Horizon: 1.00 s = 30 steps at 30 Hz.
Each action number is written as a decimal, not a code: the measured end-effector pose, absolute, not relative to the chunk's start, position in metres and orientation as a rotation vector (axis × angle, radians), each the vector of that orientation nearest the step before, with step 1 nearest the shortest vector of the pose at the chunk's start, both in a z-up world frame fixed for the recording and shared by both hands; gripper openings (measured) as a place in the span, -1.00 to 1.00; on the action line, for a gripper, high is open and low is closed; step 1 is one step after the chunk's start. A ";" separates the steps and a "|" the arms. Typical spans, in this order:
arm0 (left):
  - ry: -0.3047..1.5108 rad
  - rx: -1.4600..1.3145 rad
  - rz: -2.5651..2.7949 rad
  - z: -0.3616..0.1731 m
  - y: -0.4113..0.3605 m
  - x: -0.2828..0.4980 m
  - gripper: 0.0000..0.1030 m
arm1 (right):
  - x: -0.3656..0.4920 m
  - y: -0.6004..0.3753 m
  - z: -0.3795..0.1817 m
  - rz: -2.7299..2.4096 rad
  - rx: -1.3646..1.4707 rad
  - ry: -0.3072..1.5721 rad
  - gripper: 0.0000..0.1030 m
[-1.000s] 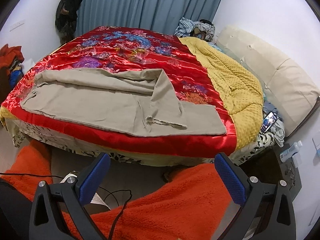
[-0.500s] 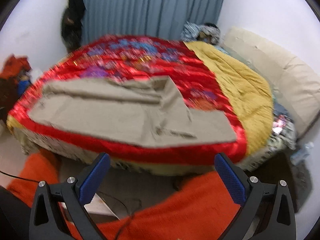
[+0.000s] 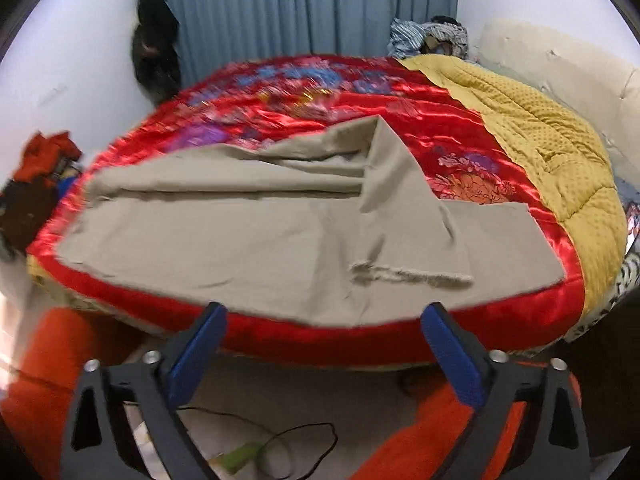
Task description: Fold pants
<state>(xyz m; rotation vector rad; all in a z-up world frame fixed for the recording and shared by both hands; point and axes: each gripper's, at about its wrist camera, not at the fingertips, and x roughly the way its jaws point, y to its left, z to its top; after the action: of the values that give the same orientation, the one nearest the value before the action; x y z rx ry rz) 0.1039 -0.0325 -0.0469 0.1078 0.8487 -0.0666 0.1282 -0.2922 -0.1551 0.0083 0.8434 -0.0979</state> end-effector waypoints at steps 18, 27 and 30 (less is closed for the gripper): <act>1.028 0.002 0.077 -0.122 0.016 0.145 0.99 | 0.192 -0.393 -0.055 -0.321 -0.234 0.616 -0.92; 1.052 0.037 0.003 -0.134 -0.008 0.172 0.99 | 0.100 -0.326 -0.142 0.081 -0.632 0.893 -0.93; 1.041 -0.068 -0.077 -0.128 -0.010 0.209 0.99 | 0.075 -0.340 -0.148 0.061 -0.610 0.910 -0.93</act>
<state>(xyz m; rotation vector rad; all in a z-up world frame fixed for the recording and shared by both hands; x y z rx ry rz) 0.2088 -0.0104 -0.1277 -0.0682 1.0408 -0.0769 0.0754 -0.3402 -0.1483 -0.6097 0.9101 0.0610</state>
